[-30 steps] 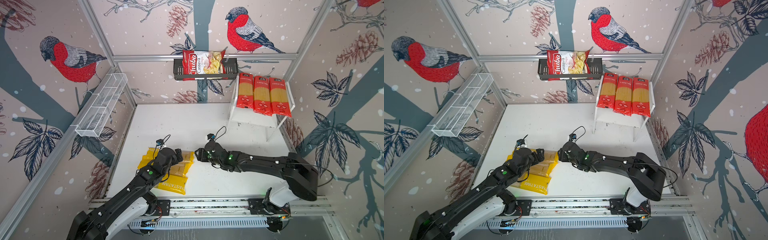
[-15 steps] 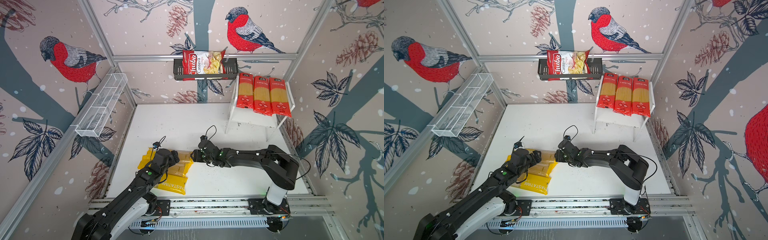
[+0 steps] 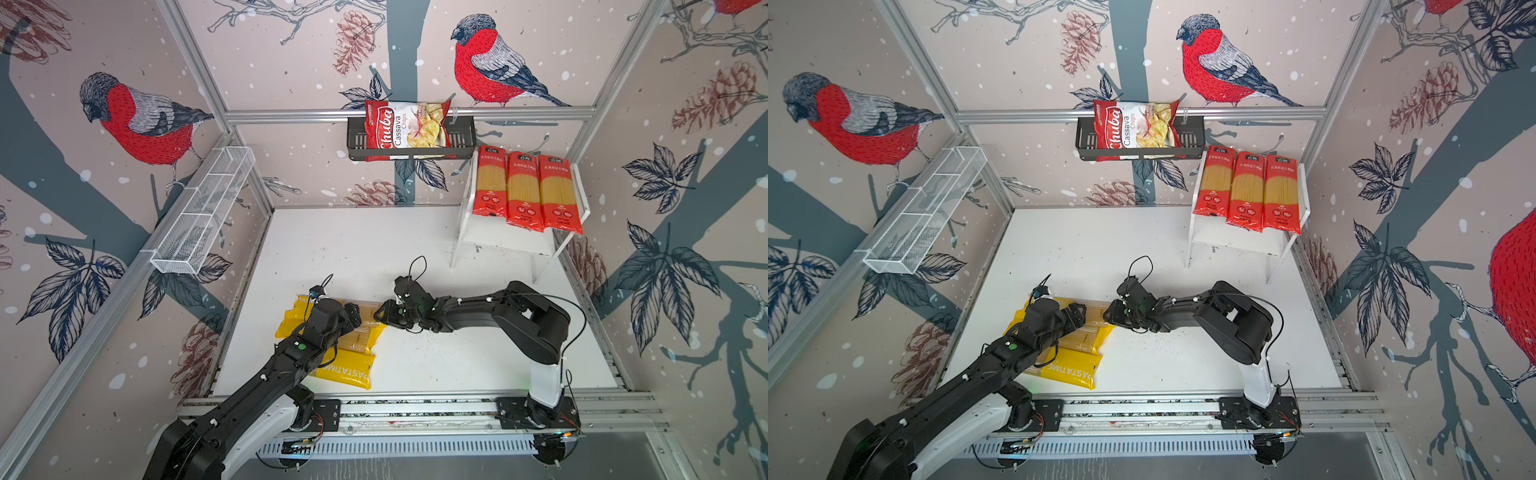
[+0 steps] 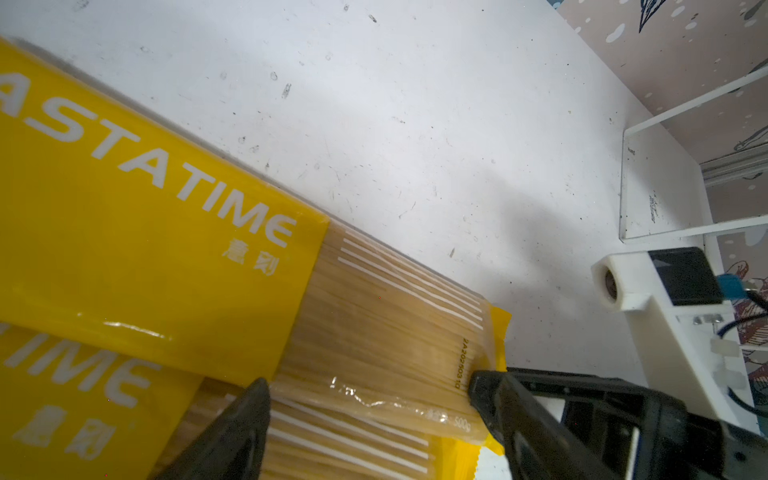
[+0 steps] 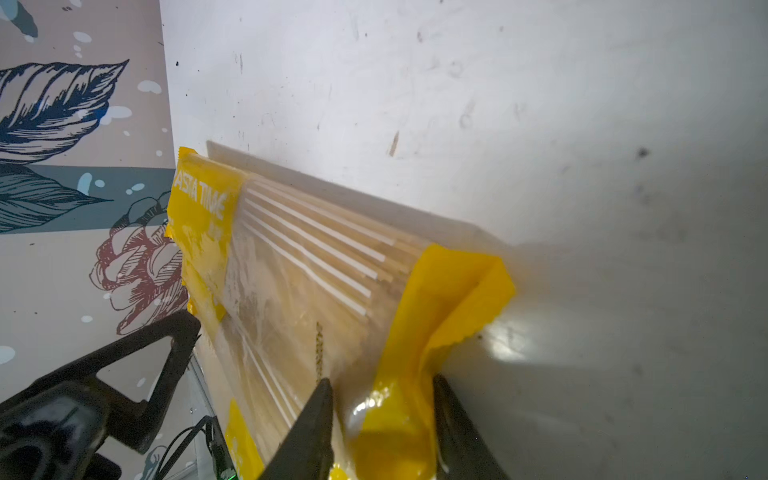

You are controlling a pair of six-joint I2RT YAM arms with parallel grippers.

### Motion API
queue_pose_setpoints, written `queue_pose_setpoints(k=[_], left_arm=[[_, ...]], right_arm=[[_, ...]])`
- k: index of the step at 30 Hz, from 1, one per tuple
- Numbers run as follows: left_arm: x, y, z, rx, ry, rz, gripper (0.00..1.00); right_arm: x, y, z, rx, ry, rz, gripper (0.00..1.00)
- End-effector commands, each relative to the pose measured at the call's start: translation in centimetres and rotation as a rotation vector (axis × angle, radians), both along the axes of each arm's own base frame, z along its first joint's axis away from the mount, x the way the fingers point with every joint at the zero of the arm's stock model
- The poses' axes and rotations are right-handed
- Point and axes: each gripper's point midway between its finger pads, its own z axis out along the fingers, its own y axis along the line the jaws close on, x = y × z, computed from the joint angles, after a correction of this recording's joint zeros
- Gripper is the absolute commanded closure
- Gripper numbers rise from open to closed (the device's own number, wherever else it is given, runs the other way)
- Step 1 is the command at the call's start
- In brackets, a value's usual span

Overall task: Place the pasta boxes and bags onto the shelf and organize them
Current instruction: 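Grasp a yellow PASTATIME bag with the left gripper while the right grips its end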

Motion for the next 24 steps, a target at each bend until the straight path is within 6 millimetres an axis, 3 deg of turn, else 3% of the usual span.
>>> queue_pose_setpoints(k=[1,7,11,16,20,24], left_arm=[[0.6,-0.1,1.5,0.002,-0.041,-0.003,0.17],[0.7,1.0,4.2,0.075,-0.091,0.003,0.20],[1.0,0.6,4.9,0.068,-0.103,-0.016,0.20],[1.4,-0.8,4.4,0.022,-0.092,-0.053,0.20],[1.8,-3.2,3.7,-0.047,-0.079,-0.110,0.21],[1.9,-5.5,3.0,-0.026,-0.057,-0.156,0.21]], right_arm=[[0.5,0.5,1.0,0.059,0.002,0.000,0.76],[2.3,-2.7,3.0,0.097,-0.039,-0.059,0.95],[2.6,-6.8,3.4,0.043,-0.087,-0.100,0.99],[2.4,-13.9,2.5,-0.090,-0.123,-0.200,1.00],[1.9,-19.5,1.8,-0.254,-0.175,-0.295,0.96],[0.5,-20.8,1.8,-0.306,-0.188,-0.291,0.88]])
